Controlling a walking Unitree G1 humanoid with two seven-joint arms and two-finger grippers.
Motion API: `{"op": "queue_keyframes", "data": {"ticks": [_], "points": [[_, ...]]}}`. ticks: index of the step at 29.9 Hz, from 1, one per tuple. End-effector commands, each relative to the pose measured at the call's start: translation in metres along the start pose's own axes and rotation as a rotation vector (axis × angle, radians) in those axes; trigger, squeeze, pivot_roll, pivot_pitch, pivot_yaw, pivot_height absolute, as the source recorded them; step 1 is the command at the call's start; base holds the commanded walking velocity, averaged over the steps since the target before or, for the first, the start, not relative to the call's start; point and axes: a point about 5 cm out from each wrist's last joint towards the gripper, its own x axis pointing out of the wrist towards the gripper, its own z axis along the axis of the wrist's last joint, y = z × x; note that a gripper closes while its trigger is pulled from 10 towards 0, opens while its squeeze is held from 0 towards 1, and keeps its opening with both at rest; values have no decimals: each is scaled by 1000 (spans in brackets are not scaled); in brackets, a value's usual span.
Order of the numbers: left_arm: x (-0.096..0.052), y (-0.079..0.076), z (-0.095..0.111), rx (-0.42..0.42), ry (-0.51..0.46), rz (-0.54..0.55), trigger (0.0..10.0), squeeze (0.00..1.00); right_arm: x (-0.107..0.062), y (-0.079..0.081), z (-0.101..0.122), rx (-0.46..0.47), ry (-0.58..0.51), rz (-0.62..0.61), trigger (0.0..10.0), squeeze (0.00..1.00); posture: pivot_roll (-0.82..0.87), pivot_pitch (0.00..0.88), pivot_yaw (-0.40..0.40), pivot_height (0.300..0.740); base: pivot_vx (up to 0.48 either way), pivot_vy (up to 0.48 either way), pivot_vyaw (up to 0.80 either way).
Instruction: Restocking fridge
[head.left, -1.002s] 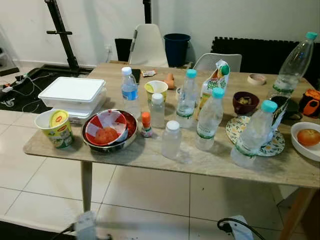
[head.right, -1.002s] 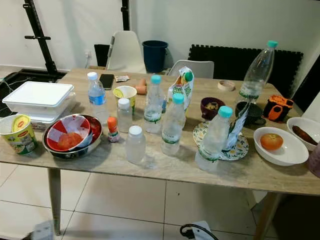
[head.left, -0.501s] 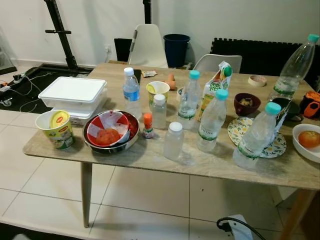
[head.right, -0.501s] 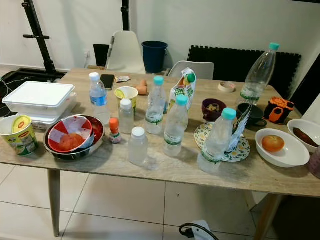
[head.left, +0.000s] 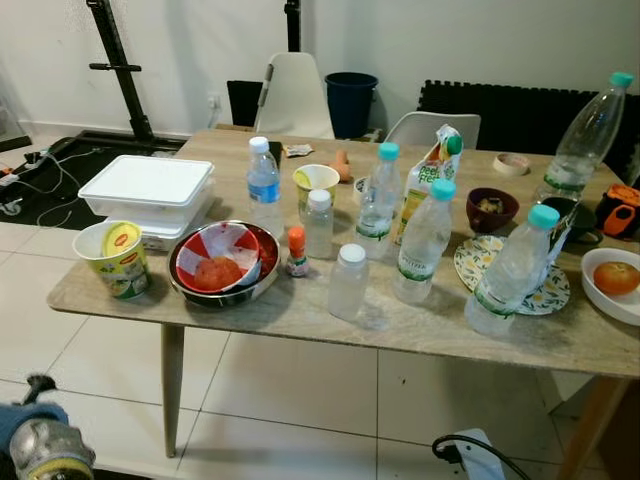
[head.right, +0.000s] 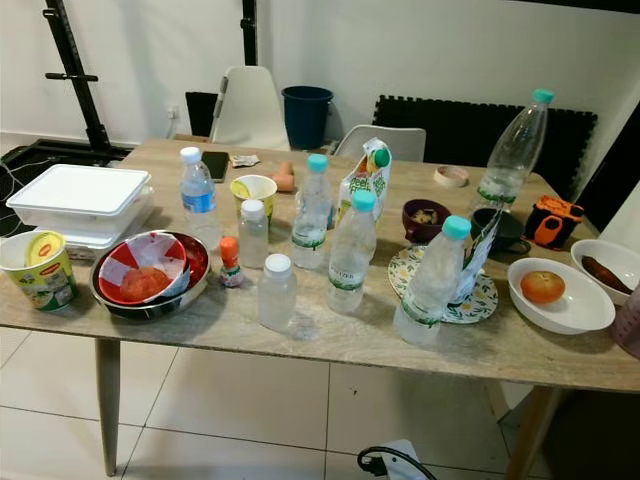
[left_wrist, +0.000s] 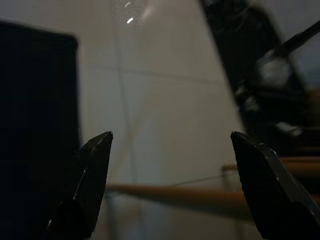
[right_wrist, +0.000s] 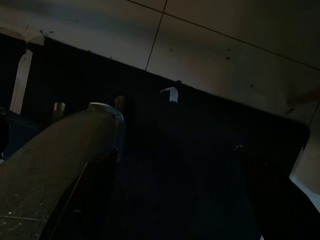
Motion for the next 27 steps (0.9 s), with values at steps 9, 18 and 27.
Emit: {"op": "queue_keyframes", "data": {"ticks": [9,18,27], "points": [[13,-64,85,-29,-317,-198,10000,0,-1,-2,-3,-21,9,-3,10000,0,-3,0,-21,740,0,0,0],[8,-113,111,-11,-381,-422,10000,0,-1,-2,-4,-30,15,-4,10000,0,-2,0,-23,740,0,0,0],[8,-146,109,123,-236,-472,10000,0,-1,-2,-6,-39,21,-6,10000,0,0,0,-22,740,0,0,0]]}}
